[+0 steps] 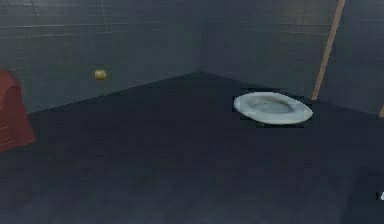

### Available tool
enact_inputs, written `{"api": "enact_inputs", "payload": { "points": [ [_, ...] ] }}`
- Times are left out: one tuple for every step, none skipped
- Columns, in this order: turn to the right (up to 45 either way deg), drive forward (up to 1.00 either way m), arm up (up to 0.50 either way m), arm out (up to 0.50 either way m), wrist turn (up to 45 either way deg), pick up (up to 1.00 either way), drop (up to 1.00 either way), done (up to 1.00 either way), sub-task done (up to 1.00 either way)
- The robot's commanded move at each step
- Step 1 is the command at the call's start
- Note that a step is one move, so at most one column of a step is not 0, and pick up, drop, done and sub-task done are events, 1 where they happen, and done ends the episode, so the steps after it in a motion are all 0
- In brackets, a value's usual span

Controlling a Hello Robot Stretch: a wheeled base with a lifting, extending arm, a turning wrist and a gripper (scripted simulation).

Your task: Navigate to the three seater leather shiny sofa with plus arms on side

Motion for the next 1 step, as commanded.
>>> {"api": "enact_inputs", "payload": {
  "points": [
    [0.0,0.40,0.00,0.00,0.0,0.00,0.00,0.00,0.00]
  ]
}}
